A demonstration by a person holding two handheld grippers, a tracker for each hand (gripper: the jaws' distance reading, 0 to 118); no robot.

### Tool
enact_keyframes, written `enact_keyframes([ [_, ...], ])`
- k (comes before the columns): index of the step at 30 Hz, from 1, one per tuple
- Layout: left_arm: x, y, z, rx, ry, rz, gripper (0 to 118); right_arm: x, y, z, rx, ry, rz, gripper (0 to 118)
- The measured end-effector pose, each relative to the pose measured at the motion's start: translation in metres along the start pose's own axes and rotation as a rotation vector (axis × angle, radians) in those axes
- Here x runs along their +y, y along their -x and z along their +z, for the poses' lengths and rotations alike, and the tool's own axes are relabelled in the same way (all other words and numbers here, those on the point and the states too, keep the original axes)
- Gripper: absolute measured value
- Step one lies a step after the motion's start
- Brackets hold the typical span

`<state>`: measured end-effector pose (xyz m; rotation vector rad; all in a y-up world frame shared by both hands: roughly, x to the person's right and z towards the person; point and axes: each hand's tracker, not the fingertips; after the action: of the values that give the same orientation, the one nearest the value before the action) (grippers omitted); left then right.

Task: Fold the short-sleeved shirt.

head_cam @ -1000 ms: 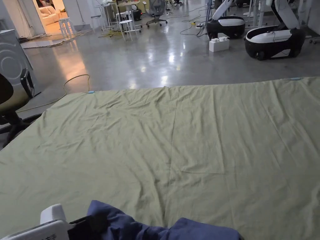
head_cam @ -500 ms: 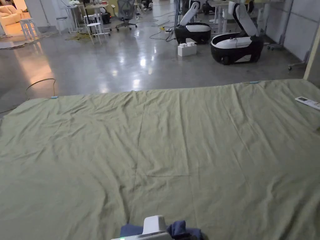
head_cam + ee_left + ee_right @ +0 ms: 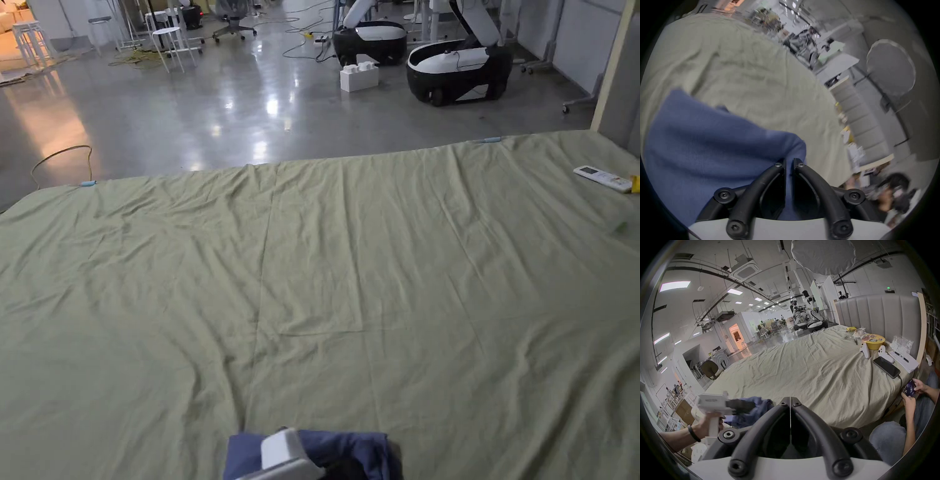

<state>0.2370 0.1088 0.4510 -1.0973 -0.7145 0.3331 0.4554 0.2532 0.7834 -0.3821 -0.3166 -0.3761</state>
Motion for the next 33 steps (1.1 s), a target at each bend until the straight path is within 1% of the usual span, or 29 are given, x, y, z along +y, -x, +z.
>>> enact_keyframes([
  [1, -0.006, 0.001, -0.008, 0.038, 0.005, -0.057, 5, 0.000, 0.003, 0.000, -0.002, 0.009, 0.018, 0],
  [2, -0.007, 0.000, -0.009, -0.011, -0.060, -0.061, 5, -0.001, 0.005, 0.000, -0.002, 0.015, 0.031, 0],
  [3, -0.004, -0.004, -0.004, -0.002, -0.082, -0.064, 5, -0.002, 0.007, -0.001, 0.002, 0.028, 0.042, 0],
  [4, -0.002, -0.009, -0.001, 0.023, -0.051, -0.070, 5, -0.003, 0.009, -0.003, 0.011, 0.044, 0.051, 0],
  [6, 0.001, -0.011, 0.000, 0.032, -0.045, -0.104, 5, -0.007, 0.013, -0.014, 0.037, 0.078, 0.050, 0],
  [8, 0.007, -0.011, 0.009, 0.007, -0.048, -0.071, 5, -0.010, 0.020, -0.031, 0.086, 0.110, 0.056, 0],
  [9, 0.011, -0.011, 0.022, -0.031, -0.072, -0.022, 5, -0.010, 0.026, -0.042, 0.118, 0.130, 0.060, 0],
  [10, 0.015, -0.011, 0.038, -0.078, -0.131, 0.007, 5, -0.010, 0.034, -0.055, 0.142, 0.163, 0.074, 0],
  [11, 0.020, -0.009, 0.055, -0.128, -0.192, 0.020, 9, -0.008, 0.043, -0.067, 0.163, 0.177, 0.100, 0],
  [12, 0.026, -0.005, 0.075, -0.168, -0.242, 0.018, 19, -0.007, 0.054, -0.084, 0.193, 0.199, 0.130, 0],
  [13, 0.032, -0.002, 0.095, -0.208, -0.290, 0.030, 43, -0.007, 0.065, -0.101, 0.230, 0.221, 0.153, 0],
  [14, 0.037, 0.003, 0.112, -0.169, -0.317, -0.016, 63, -0.007, 0.075, -0.119, 0.270, 0.245, 0.155, 0],
  [15, 0.042, 0.011, 0.129, -0.139, -0.332, -0.029, 77, -0.009, 0.084, -0.140, 0.314, 0.260, 0.142, 0],
  [16, 0.046, 0.019, 0.143, -0.105, -0.347, -0.038, 84, -0.010, 0.093, -0.162, 0.350, 0.291, 0.112, 0],
  [17, 0.049, 0.028, 0.153, -0.069, -0.360, -0.043, 85, -0.012, 0.101, -0.181, 0.365, 0.335, 0.104, 0],
  [18, 0.051, 0.039, 0.163, -0.045, -0.366, -0.042, 85, -0.016, 0.109, -0.202, 0.359, 0.359, 0.117, 0],
  [20, 0.053, 0.064, 0.168, -0.022, -0.348, -0.031, 86, -0.026, 0.120, -0.243, 0.311, 0.462, 0.171, 0],
  [22, 0.054, 0.090, 0.163, 0.016, -0.271, 0.031, 87, -0.046, 0.119, -0.278, 0.179, 0.657, 0.241, 1],
  [23, 0.055, 0.100, 0.160, 0.019, -0.238, 0.054, 87, -0.056, 0.115, -0.287, 0.142, 0.739, 0.262, 1],
  [24, 0.053, 0.111, 0.153, 0.023, -0.200, 0.081, 88, -0.059, 0.111, -0.289, 0.168, 0.748, 0.239, 1],
  [25, 0.053, 0.120, 0.148, 0.019, -0.211, 0.085, 88, -0.047, 0.110, -0.280, 0.199, 0.664, 0.213, 1],
  [26, 0.053, 0.128, 0.144, 0.016, -0.207, 0.094, 88, -0.044, 0.110, -0.279, 0.186, 0.690, 0.195, 1],
  [27, 0.054, 0.137, 0.136, -0.066, -0.173, 0.126, 88, -0.046, 0.111, -0.279, 0.184, 0.690, 0.201, 1],
  [29, 0.056, 0.153, 0.116, -0.225, -0.083, 0.238, 89, -0.049, 0.113, -0.282, 0.183, 0.691, 0.240, 1],
  [31, 0.057, 0.164, 0.096, -0.324, 0.002, 0.360, 92, -0.050, 0.115, -0.282, 0.176, 0.690, 0.237, 1],
  [32, 0.056, 0.168, 0.088, -0.318, 0.012, 0.356, 93, -0.050, 0.116, -0.281, 0.175, 0.688, 0.241, 1],
  [33, 0.057, 0.169, 0.082, -0.310, -0.009, 0.319, 93, -0.051, 0.115, -0.280, 0.175, 0.684, 0.243, 1],
])
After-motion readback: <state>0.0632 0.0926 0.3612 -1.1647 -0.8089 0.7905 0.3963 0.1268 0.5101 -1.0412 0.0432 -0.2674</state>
